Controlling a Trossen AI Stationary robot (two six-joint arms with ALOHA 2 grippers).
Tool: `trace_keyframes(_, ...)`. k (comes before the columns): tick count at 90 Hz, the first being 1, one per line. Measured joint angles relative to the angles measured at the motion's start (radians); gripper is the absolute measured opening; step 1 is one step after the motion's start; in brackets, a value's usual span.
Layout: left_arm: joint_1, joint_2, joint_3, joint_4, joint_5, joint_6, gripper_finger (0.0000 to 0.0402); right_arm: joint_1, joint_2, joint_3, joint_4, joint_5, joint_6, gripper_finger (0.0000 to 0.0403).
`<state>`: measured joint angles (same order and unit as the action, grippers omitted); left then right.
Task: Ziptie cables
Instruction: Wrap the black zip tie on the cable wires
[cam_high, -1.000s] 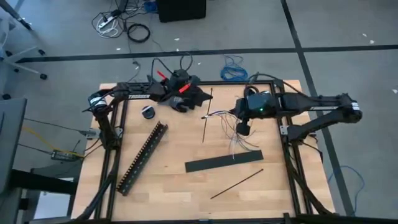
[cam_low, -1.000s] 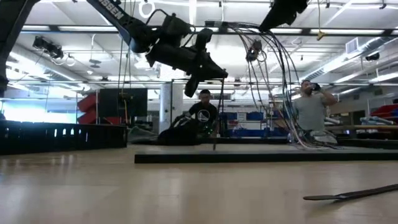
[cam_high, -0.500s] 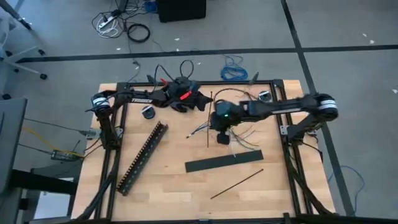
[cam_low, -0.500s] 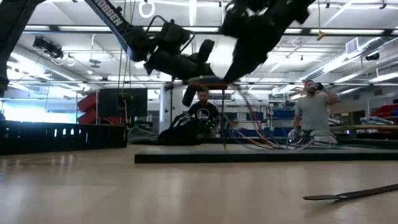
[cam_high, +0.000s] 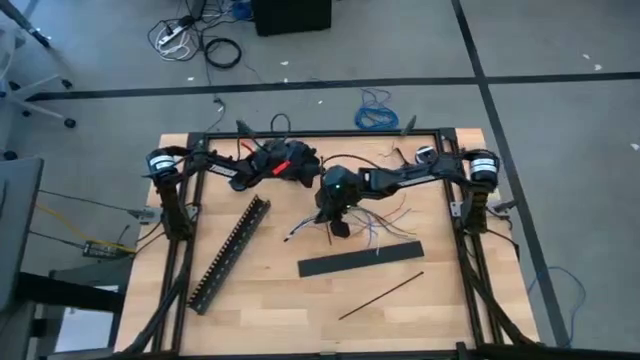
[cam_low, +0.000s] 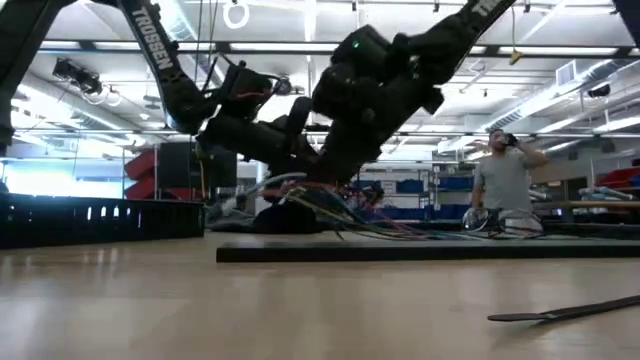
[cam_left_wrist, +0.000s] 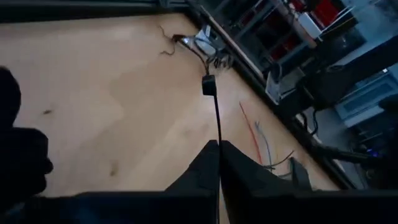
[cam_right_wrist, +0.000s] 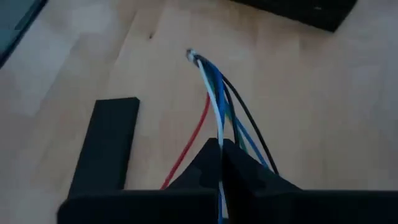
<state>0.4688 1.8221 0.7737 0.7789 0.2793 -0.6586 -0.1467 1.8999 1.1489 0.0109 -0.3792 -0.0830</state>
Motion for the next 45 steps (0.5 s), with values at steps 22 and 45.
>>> trace_keyframes(22, -0.019, 0.000, -0.022, -0.003, 0.013, 0.051, 0.0000, 0.002, 0.044, 0.016, -0.014, 0.072, -0.022, 0.0010)
trace_keyframes(45, -0.024, 0.000, -0.059, 0.052, 0.000, 0.057, 0.0000, 0.001, 0.044, 0.016, -0.002, 0.072, 0.044, 0.0068)
